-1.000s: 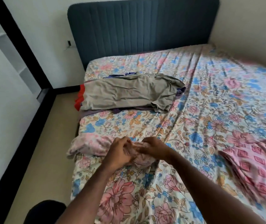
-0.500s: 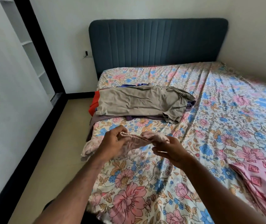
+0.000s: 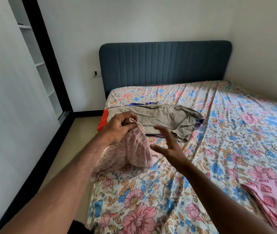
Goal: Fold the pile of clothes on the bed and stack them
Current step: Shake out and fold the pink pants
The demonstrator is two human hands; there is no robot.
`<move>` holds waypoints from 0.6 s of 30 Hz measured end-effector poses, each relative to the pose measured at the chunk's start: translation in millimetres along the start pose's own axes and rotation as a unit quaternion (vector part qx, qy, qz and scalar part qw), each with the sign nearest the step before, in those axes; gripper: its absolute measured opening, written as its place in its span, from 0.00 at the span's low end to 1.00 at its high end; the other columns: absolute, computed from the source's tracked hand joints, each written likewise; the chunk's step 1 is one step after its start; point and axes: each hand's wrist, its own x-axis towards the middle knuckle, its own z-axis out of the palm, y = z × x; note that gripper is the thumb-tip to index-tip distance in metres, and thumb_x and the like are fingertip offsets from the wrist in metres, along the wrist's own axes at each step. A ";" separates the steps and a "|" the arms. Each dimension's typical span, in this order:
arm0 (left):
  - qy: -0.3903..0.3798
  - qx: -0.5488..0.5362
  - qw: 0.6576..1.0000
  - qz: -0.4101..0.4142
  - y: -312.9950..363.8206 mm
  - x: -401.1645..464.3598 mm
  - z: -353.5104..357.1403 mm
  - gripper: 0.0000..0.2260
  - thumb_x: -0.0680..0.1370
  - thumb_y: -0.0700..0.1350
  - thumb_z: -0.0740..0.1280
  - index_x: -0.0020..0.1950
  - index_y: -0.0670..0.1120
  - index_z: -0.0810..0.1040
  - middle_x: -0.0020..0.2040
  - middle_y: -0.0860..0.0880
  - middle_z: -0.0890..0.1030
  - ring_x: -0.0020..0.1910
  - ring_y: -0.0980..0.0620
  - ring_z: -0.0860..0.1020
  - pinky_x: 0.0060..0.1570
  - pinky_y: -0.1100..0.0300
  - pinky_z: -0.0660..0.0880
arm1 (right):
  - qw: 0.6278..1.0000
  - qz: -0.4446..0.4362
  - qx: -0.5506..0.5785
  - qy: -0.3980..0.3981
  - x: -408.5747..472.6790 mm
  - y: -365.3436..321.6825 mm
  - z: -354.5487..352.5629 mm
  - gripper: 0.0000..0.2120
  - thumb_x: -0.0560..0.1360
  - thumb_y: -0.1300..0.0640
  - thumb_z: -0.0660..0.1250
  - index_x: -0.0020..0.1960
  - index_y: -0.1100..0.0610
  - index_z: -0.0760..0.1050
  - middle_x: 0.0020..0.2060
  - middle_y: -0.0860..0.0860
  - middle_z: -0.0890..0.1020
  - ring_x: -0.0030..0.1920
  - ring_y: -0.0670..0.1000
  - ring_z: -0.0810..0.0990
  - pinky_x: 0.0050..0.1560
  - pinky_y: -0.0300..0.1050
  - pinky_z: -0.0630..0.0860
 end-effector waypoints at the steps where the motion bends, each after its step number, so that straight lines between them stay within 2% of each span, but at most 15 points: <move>1: -0.004 -0.003 1.000 0.006 4.8 2.5 -3.4 0.06 0.78 0.31 0.69 0.52 0.40 0.80 0.43 0.54 0.79 0.40 0.68 0.76 0.47 0.74 0.70 | 0.999 -0.021 -0.014 -0.028 5.7 -5.4 2.0 0.35 0.72 0.47 0.77 0.75 0.42 0.66 0.75 0.43 0.68 0.73 0.45 0.67 0.66 0.44 0.67; 3: -0.010 -0.010 1.000 0.018 15.7 6.0 -10.4 0.07 0.78 0.31 0.69 0.51 0.42 0.80 0.42 0.54 0.79 0.41 0.67 0.77 0.47 0.72 0.72 | 0.997 -0.028 -0.001 -0.074 19.0 -15.9 5.9 0.37 0.73 0.55 0.79 0.76 0.45 0.65 0.71 0.48 0.75 0.70 0.46 0.73 0.64 0.44 0.73; 5: -0.007 -0.017 0.999 0.032 25.9 8.8 -20.0 0.08 0.78 0.31 0.69 0.50 0.42 0.80 0.41 0.54 0.79 0.39 0.68 0.77 0.45 0.74 0.71 | 0.993 -0.041 -0.014 -0.114 34.5 -21.0 6.5 0.31 0.72 0.59 0.79 0.72 0.51 0.72 0.62 0.51 0.82 0.62 0.49 0.81 0.60 0.46 0.78; 7: 0.016 -0.013 0.999 0.043 32.5 10.8 -35.2 0.11 0.78 0.30 0.69 0.49 0.47 0.81 0.42 0.55 0.79 0.40 0.68 0.76 0.45 0.74 0.71 | 0.988 -0.069 -0.057 -0.128 45.3 -25.8 3.5 0.18 0.70 0.54 0.80 0.58 0.55 0.82 0.53 0.53 0.84 0.54 0.51 0.84 0.56 0.49 0.79; 9: 0.062 -0.005 0.996 0.057 31.6 11.8 -54.9 0.19 0.78 0.31 0.69 0.45 0.58 0.82 0.40 0.61 0.79 0.40 0.67 0.76 0.46 0.72 0.71 | 0.989 -0.066 -0.049 -0.120 52.0 -28.5 -6.1 0.17 0.69 0.50 0.79 0.50 0.61 0.83 0.48 0.60 0.83 0.48 0.55 0.84 0.49 0.55 0.80; 11: 0.122 -0.020 0.991 0.049 25.9 10.5 -72.9 0.17 0.78 0.32 0.69 0.45 0.57 0.81 0.40 0.60 0.80 0.41 0.63 0.76 0.45 0.67 0.73 | 0.987 -0.060 -0.050 -0.141 56.2 -30.6 -16.6 0.14 0.71 0.56 0.76 0.52 0.64 0.81 0.46 0.64 0.83 0.45 0.58 0.84 0.44 0.63 0.81; 12: 0.155 -0.035 0.986 0.041 23.0 9.9 -80.6 0.15 0.79 0.33 0.69 0.46 0.55 0.80 0.40 0.58 0.80 0.40 0.61 0.77 0.44 0.65 0.75 | 0.984 -0.056 -0.066 -0.157 56.8 -33.5 -20.1 0.13 0.72 0.60 0.73 0.55 0.63 0.81 0.48 0.61 0.84 0.46 0.59 0.85 0.45 0.64 0.83; 15: 0.232 -0.056 0.971 0.032 20.9 8.1 -95.0 0.13 0.80 0.34 0.68 0.47 0.53 0.79 0.41 0.55 0.80 0.38 0.61 0.78 0.39 0.64 0.77 | 0.982 -0.038 -0.086 -0.163 57.3 -43.9 -30.6 0.09 0.78 0.63 0.69 0.58 0.61 0.80 0.50 0.58 0.84 0.49 0.57 0.86 0.48 0.59 0.84; 18: 0.269 -0.036 0.962 0.015 16.3 2.1 -112.0 0.10 0.81 0.36 0.66 0.53 0.52 0.76 0.39 0.53 0.77 0.34 0.61 0.78 0.32 0.64 0.76 | 0.990 -0.047 -0.016 -0.129 60.7 -63.6 -49.6 0.08 0.80 0.57 0.67 0.55 0.60 0.82 0.49 0.57 0.84 0.49 0.57 0.85 0.47 0.52 0.83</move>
